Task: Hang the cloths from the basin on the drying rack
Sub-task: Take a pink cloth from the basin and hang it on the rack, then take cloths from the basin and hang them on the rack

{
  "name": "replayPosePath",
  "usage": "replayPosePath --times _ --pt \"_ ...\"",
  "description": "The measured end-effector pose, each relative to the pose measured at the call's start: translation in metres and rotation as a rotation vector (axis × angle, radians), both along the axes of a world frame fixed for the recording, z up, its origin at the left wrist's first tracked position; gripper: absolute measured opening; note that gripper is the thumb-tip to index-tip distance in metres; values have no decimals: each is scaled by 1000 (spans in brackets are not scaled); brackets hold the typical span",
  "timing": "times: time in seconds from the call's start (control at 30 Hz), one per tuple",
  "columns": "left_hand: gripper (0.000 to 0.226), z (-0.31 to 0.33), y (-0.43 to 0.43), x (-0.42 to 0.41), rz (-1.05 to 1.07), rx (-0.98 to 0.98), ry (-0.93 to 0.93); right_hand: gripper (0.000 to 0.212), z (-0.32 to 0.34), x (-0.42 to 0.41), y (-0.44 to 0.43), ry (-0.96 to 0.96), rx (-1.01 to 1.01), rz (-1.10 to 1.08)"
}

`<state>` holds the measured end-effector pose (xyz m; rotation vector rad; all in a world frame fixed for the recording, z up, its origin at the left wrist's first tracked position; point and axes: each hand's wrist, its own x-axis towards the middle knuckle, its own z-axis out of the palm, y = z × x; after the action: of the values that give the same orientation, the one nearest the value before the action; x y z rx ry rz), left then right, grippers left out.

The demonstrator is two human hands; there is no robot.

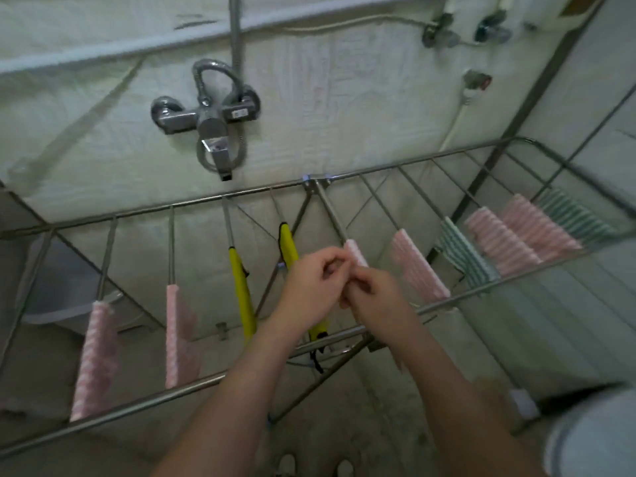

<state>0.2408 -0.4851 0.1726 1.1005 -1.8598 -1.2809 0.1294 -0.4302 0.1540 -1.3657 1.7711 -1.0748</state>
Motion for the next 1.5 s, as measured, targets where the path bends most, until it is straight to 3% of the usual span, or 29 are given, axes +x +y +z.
replayPosePath --times 0.13,0.2,0.37,0.53,0.9,1.07,1.23,1.3,1.4,1.5 --pt "22 -17 14 -33 -199 -84 -87 28 6 -30 42 47 3 -256" --pt "28 -24 28 -49 -398 -77 -90 25 6 -41 66 77 0 -399" --pt "35 -48 62 -73 -635 -109 -108 37 -2 -51 126 12 62 -662" --pt "26 -68 112 -100 -822 -180 -198 16 -15 -54 200 7 118 -912" --pt "40 -119 279 -174 -1439 -394 -451 52 -86 -65 435 -214 423 -1462" --pt "42 -137 357 -204 -1675 -517 -441 62 -124 -57 513 -365 548 -1597" --pt "41 -166 435 -223 -1885 -828 -472 69 -170 -50 564 -182 1025 -1406" --pt "42 -178 465 -229 -1941 -875 -522 79 -183 -48 576 -88 1062 -1397" --pt "49 -194 502 -237 -1976 -722 -643 80 -198 -49 588 -146 946 -1525" --pt "54 -211 534 -249 -1940 -530 -757 57 -211 -56 602 -245 976 -1610"
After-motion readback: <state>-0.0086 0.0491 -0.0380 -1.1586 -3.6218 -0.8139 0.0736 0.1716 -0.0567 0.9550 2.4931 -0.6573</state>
